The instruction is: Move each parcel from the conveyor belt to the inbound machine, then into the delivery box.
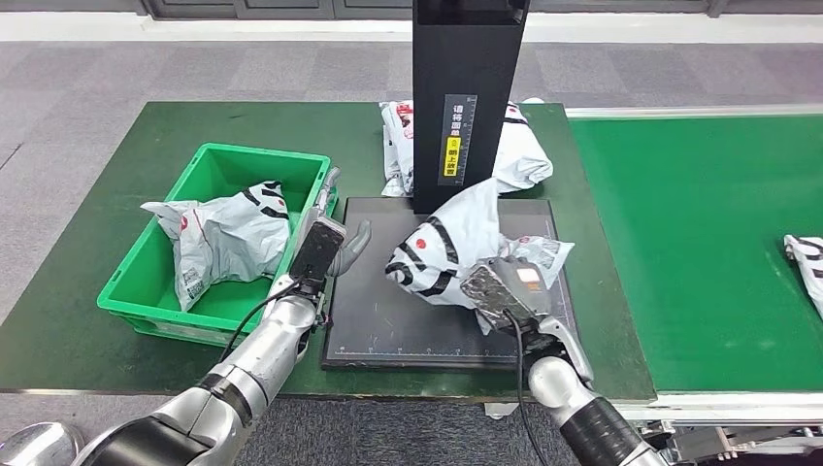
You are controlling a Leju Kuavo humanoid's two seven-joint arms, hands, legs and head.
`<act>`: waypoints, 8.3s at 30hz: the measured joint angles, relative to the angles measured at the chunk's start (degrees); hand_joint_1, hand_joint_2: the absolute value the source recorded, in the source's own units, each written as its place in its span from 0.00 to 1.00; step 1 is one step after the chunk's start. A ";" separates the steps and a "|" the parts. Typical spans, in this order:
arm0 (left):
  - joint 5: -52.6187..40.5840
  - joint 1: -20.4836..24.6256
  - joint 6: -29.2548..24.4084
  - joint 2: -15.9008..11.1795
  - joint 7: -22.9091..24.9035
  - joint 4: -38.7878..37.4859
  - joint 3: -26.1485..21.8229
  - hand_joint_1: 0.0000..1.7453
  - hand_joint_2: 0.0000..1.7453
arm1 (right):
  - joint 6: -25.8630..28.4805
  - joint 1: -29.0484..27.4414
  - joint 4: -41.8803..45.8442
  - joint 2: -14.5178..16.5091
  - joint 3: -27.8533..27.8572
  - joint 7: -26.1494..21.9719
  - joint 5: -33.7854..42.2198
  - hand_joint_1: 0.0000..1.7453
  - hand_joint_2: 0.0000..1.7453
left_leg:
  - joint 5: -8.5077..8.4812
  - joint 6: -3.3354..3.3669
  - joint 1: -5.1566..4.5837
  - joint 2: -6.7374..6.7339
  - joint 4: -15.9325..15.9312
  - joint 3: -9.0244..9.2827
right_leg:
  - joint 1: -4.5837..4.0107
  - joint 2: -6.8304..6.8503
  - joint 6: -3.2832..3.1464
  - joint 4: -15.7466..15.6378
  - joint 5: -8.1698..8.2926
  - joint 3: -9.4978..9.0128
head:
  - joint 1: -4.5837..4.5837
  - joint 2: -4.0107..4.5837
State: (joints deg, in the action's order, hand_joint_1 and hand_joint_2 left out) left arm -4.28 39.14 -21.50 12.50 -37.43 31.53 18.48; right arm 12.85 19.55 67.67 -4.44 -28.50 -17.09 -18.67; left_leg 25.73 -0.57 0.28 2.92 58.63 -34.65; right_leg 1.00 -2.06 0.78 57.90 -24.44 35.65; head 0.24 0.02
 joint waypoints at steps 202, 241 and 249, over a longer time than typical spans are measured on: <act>-2.93 -2.83 14.80 0.00 2.42 4.50 -3.72 0.00 1.00 | 7.10 10.44 -37.79 -11.08 37.69 9.92 -14.39 0.00 1.00 | -0.02 0.07 -0.13 0.01 0.09 -0.12 | 0.12 0.03 0.05 -0.04 0.09 0.10 | -0.02 0.00; 2.45 -3.68 13.32 -4.23 1.77 4.29 -3.81 0.00 1.00 | -0.50 7.89 -36.72 -15.72 38.13 6.33 -14.08 1.00 1.00 | -0.02 0.07 -0.12 0.02 0.06 -0.11 | 0.10 0.07 0.07 -0.03 0.07 0.05 | -0.02 -0.01; 2.82 -4.07 13.26 -4.55 1.52 5.08 -3.86 0.00 1.00 | 3.97 2.30 -17.98 -13.22 32.13 3.49 -7.61 1.00 1.00 | -0.02 0.07 -0.09 0.05 0.00 -0.09 | 0.08 0.08 0.05 -0.03 0.06 0.05 | -0.02 0.00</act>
State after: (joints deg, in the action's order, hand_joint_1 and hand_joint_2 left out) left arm -1.46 35.07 -8.24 7.95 -35.91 36.61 14.62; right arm 16.82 21.85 49.68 -17.66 3.63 -13.60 -26.29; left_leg 25.71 -0.50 0.19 2.97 58.64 -34.74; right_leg 1.08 -1.99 0.83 57.87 -24.38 35.70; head 0.22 0.02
